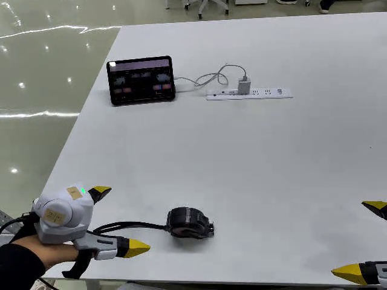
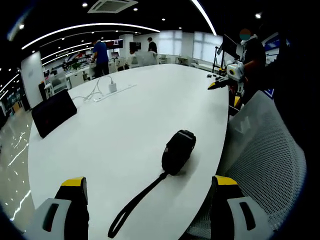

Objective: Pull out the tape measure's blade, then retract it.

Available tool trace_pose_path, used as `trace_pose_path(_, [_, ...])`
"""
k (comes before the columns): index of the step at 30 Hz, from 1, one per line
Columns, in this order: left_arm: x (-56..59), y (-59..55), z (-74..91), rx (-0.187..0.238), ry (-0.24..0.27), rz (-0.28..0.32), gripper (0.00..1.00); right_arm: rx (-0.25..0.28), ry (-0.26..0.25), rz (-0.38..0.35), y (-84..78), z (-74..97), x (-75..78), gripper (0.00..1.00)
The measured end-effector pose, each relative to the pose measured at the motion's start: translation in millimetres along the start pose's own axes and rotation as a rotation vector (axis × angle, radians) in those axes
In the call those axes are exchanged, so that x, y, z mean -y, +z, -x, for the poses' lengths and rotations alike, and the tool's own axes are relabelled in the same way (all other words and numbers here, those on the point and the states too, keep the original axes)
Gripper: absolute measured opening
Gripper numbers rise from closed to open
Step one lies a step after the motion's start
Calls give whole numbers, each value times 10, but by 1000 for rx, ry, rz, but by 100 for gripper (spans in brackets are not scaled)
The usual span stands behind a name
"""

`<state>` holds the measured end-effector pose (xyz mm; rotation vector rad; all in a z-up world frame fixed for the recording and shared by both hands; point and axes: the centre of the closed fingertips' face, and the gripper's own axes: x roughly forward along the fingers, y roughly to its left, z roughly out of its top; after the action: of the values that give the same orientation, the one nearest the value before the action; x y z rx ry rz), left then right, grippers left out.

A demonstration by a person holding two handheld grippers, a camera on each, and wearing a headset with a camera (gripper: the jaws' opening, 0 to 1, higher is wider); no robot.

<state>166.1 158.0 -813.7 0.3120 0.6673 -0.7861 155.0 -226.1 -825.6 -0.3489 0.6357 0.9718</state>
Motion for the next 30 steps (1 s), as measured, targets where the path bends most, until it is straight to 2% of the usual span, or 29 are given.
trace_pose_path(1, [6, 3, -24, -10, -10, -17, 99, 9, 10, 6, 35, -23, -15, 100])
trace_pose_path(3, [58, 67, -88, -1, -58, -74, 98, 12, 39, 32, 95, -89, -68, 100])
trace_pose_path(5, [79, 86, -133, -18, -81, -106, 93, 12, 63, 51, 135, -145, -110, 100])
trace_pose_path(6, [150, 118, -163, -24, -114, -135, 89, 18, 84, 54, 173, -185, -141, 100])
trace_pose_path(7, [176, 138, -194, -31, -136, -164, 88, 17, 100, 66, 199, -227, -162, 100])
trace_pose_path(11, [199, 166, -309, -67, -164, -218, 88, 27, 129, 89, 324, -352, -200, 100])
trace_pose_path(13, [229, 184, -372, -85, -183, -263, 88, 53, 137, 113, 439, -427, -218, 100])
trace_pose_path(15, [269, 204, -414, -98, -202, -277, 87, 69, 147, 126, 516, -491, -235, 100])
trace_pose_path(18, [321, 299, -480, -94, -221, -287, 86, 74, 178, 163, 611, -617, -292, 100])
trace_pose_path(21, [352, 323, -549, -118, -238, -303, 83, 80, 201, 196, 708, -722, -387, 100])
trace_pose_path(22, [377, 308, -574, -141, -254, -298, 82, 80, 212, 200, 735, -760, -413, 100])
trace_pose_path(24, [417, 313, -598, -163, -266, -309, 81, 71, 244, 198, 753, -809, -473, 99])
trace_pose_path(26, [452, 346, -636, -160, -274, -326, 80, 73, 257, 230, 779, -878, -521, 97])
trace_pose_path(30, [494, 364, -725, -188, -291, -344, 77, 61, 300, 260, 783, -1033, -617, 97])
